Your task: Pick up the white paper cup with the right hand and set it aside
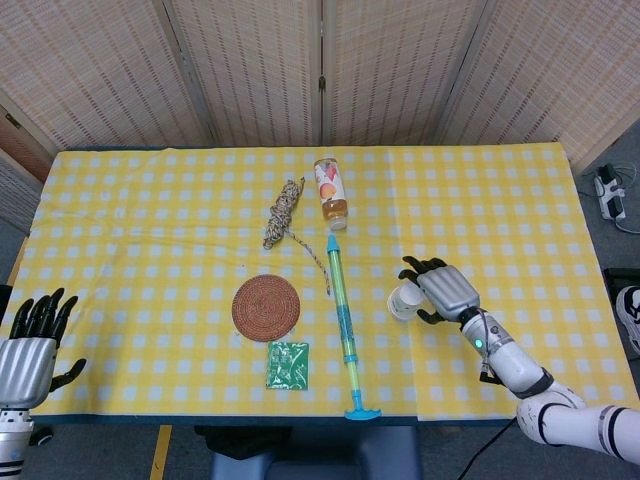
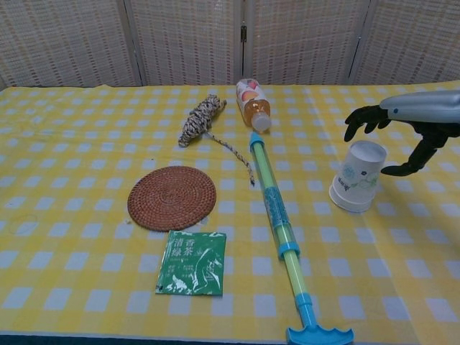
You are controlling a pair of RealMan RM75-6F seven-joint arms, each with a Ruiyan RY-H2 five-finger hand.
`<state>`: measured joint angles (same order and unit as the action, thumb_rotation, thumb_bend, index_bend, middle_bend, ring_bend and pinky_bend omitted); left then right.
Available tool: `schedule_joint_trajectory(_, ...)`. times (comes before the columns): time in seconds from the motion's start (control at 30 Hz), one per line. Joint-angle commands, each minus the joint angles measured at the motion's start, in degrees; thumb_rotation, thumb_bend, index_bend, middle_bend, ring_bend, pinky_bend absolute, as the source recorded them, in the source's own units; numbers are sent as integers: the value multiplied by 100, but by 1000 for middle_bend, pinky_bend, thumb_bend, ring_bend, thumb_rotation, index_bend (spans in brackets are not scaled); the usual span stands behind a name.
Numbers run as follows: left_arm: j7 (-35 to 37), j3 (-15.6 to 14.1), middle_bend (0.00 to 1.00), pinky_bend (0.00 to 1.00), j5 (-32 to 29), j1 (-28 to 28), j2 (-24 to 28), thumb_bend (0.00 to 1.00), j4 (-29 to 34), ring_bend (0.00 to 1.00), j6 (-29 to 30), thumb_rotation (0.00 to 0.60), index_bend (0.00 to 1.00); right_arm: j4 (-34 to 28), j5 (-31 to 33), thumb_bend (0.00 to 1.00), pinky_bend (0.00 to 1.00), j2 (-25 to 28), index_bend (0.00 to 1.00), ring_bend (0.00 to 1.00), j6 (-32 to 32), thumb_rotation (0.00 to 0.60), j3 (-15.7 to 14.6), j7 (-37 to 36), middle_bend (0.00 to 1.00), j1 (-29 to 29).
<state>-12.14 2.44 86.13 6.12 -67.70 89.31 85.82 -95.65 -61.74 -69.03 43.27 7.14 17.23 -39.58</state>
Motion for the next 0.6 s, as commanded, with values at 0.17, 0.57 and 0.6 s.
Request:
schedule_joint_trajectory(0.17, 20, 0, 2, 0, -9, -1, -11, 255, -31, 0, -9, 600, 33, 28, 177, 364, 147, -49, 281, 167, 35, 600, -19, 46, 103, -108)
schedule_joint_trajectory(0.57, 68, 2, 1, 0, -6, 3, -41, 255, -90, 0, -12, 600, 33, 16, 350, 364, 147, -88, 347, 176, 140, 600, -74, 38, 130, -204)
schedule_joint_trajectory(0.6, 65, 1, 1, 0, -8, 3, -42, 255, -92, 0, -15, 600, 33, 15, 355, 365, 147, -91, 356, 177, 148, 600, -76, 26, 135, -206)
